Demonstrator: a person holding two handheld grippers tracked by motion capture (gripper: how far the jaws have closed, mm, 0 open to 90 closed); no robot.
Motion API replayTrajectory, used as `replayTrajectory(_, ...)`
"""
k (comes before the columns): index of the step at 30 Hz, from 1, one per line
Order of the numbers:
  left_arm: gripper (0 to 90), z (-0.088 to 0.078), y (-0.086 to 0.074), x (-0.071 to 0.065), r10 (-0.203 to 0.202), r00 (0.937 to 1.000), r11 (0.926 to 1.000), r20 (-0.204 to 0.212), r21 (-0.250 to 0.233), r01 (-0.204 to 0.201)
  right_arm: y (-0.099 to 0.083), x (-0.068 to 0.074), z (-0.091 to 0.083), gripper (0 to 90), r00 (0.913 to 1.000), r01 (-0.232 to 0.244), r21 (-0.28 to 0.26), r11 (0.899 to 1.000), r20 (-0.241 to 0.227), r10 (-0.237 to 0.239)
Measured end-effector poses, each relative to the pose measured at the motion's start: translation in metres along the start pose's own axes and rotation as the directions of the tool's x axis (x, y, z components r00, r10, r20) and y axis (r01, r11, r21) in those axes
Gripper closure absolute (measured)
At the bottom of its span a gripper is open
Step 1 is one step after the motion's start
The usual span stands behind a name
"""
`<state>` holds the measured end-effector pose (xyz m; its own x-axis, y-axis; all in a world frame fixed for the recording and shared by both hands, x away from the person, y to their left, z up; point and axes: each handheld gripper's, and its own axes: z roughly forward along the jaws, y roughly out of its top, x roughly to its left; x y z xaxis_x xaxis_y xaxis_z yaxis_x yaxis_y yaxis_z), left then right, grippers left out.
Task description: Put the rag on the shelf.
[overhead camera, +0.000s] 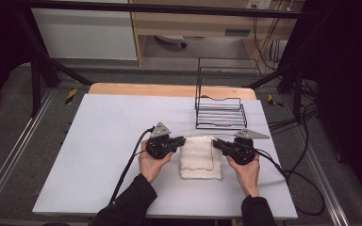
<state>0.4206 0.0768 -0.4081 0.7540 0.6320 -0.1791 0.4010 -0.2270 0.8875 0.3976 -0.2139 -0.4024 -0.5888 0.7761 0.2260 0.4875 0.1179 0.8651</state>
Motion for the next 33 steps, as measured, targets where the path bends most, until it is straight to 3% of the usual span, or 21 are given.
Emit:
replayTrajectory(18, 83.3, -0.018, 0.014, -0.014, 0.031, 0.9994, 0.9965, 0.015, -0.077, -0.030, 0.009, 0.013, -0.023, 84.5, 0.9991, 0.041, -0.089, 0.995, 0.018, -0.040)
replayTrajectory(33, 83.3, -0.035, 0.030, -0.021, 0.057, 0.9983, 0.9852, 0.010, -0.163, -0.055, 0.026, 0.027, -0.039, 84.5, 0.9963, 0.084, -0.177, 0.981, 0.032, -0.080)
